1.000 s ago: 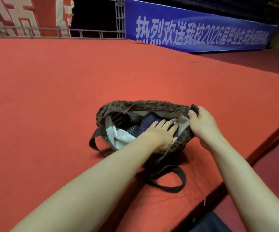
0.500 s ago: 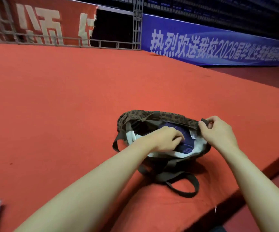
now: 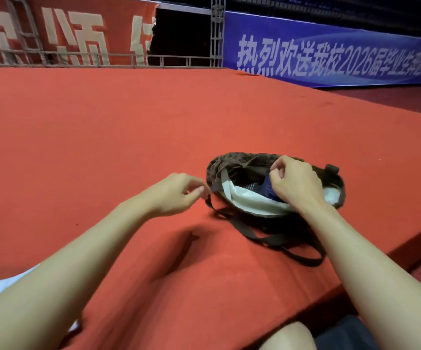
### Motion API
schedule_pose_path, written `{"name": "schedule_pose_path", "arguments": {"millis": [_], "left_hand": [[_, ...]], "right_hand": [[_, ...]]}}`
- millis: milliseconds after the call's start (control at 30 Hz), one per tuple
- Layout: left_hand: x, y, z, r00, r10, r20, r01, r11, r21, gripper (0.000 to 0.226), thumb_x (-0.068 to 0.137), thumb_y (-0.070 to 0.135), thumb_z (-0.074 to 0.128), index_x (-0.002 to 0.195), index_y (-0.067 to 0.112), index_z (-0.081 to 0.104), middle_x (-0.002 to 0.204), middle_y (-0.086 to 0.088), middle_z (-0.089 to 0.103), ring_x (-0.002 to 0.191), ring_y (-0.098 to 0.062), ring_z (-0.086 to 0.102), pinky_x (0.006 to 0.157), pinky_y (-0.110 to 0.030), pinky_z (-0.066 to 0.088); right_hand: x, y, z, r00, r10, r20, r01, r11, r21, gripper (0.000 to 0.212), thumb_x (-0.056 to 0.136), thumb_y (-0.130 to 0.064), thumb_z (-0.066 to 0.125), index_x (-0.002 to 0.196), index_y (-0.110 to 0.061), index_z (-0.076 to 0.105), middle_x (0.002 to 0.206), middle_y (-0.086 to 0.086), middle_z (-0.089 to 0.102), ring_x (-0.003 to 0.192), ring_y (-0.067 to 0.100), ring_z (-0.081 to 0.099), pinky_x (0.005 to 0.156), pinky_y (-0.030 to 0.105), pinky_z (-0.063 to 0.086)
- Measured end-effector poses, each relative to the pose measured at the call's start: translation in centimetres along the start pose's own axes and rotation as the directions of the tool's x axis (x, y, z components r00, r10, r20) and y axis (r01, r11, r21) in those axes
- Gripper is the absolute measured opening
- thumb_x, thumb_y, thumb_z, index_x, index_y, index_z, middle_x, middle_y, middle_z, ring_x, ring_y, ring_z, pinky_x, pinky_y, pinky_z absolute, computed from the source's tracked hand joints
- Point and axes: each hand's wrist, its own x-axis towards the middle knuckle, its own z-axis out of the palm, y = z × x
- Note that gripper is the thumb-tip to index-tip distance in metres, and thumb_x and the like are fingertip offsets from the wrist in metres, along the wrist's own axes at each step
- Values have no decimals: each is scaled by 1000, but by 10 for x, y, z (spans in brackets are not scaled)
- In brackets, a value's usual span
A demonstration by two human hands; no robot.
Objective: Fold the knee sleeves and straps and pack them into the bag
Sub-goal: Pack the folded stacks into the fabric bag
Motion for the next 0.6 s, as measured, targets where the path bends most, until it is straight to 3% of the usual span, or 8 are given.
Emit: {"name": "schedule_pose_path", "arguments": {"millis": [200, 300, 367, 433, 533, 600], "left_hand": [[-93, -41, -54, 985, -162, -52, 163, 987, 10, 28, 109, 27, 50, 117, 23, 77, 106, 18, 77, 100, -4, 70, 94, -26, 53], [-151, -69, -75, 955, -294, -28, 296, 952, 73, 38, 101, 41, 45, 119, 25, 75, 111, 15, 77, 106, -9, 71, 98, -32, 53], [-186, -86, -82, 916, -401, 13, 397, 909, 130, 33, 106, 38, 50, 126, 24, 72, 121, 7, 75, 113, -15, 70, 101, -32, 51], [-215, -102, -82, 859, -507, 78, 490, 856, 164, 34, 108, 37, 51, 134, 22, 66, 131, 2, 71, 119, -18, 67, 104, -31, 48], [-246, -120, -75, 782, -588, 206, 558, 808, 190, 46, 106, 48, 49, 143, 23, 56, 140, 3, 64, 124, -15, 61, 107, -29, 43], [-259, -130, -68, 732, -618, 287, 577, 786, 222, 48, 105, 52, 50, 144, 23, 53, 139, 6, 62, 123, -15, 60, 103, -27, 43]], "right_hand": [[-32, -75, 43, 979, -118, 166, 95, 985, 143, 17, 88, -30, 53, 95, -29, 68, 86, -3, 71, 91, 32, 66, 80, 42, 54], [-62, -123, 70, 941, -242, 236, 179, 949, 260, 14, 90, -26, 57, 95, -26, 70, 79, -6, 68, 90, 29, 67, 80, 39, 54], [-85, -158, 91, 895, -299, 332, 187, 926, 329, 13, 94, -25, 59, 93, -23, 71, 81, -4, 73, 90, 27, 70, 81, 36, 54], [-113, -193, 113, 784, -297, 545, 38, 899, 435, 22, 100, -36, 60, 88, -19, 68, 87, 3, 77, 85, 28, 74, 84, 42, 60], [-156, -235, 144, 528, -253, 811, -354, 802, 481, 48, 96, -59, 62, 92, -11, 63, 87, 9, 73, 75, 30, 69, 85, 57, 60], [-179, -252, 154, 421, -249, 872, -403, 810, 426, 61, 93, -63, 64, 104, -4, 65, 83, 9, 73, 71, 25, 71, 75, 46, 65]]}}
